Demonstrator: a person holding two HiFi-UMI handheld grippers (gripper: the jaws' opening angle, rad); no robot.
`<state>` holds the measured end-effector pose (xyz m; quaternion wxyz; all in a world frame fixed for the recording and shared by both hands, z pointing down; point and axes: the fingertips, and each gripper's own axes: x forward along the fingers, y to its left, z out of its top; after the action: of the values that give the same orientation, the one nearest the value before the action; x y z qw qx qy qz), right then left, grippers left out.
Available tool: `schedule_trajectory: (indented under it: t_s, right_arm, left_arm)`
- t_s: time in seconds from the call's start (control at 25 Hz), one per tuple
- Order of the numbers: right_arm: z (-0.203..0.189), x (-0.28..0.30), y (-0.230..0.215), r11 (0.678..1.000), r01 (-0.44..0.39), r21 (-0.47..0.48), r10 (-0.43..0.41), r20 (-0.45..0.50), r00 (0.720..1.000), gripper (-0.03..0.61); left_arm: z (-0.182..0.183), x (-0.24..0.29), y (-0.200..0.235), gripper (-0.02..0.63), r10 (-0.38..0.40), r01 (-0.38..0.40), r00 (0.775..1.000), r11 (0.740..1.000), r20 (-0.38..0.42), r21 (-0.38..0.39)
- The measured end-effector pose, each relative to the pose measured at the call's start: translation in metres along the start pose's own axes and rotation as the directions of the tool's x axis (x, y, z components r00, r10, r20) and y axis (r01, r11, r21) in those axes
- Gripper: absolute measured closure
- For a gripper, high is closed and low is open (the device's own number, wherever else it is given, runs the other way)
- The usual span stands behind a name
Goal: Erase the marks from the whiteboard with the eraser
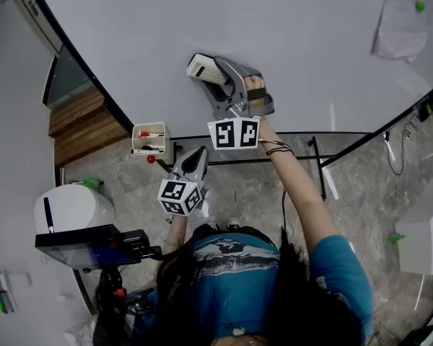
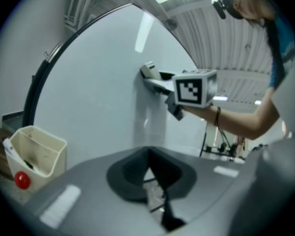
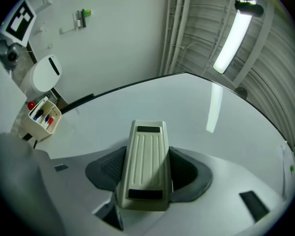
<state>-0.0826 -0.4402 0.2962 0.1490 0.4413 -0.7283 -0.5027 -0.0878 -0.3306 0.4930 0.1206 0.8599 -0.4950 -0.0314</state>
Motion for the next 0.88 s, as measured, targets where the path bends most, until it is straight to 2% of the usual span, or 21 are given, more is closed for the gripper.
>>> schedule_trajectory:
  t_s: [0.2,0.44,0.56,0.76,0.88]
  right_arm:
    - [0.002,-0.013,-0.094,0.989,0.094,0.110,-0.094,-0.005,0.996,0.314]
    - [-0.013,-0.033,-0.215,0.935,0.220,0.278,-0.227,-0.007,0.974,0.314]
    - [-0.030,-0.043,-0.259,0.917,0.251,0.308,-0.256,-0.027,0.966,0.314]
    - [-0.067,-0.061,-0.318,0.845,0.332,0.420,-0.334,-0.073,0.940,0.314]
    - [-0.083,-0.067,-0.331,0.803,0.360,0.474,-0.366,-0.085,0.927,0.314]
  left_arm:
    - [-0.001,0.004,-0.015,0.611,-0.048,0.048,0.999,0.999,-0.008,0.007]
    - [0.000,0.010,-0.033,0.611,-0.100,0.100,0.995,0.995,-0.013,0.016]
    - [0.001,0.011,-0.036,0.611,-0.109,0.109,0.994,0.994,-0.015,0.017]
    - [0.001,0.011,-0.033,0.611,-0.098,0.098,0.995,0.995,-0.016,0.019]
    - [-0.003,0.009,-0.028,0.611,-0.083,0.083,0.996,0.996,-0.016,0.016]
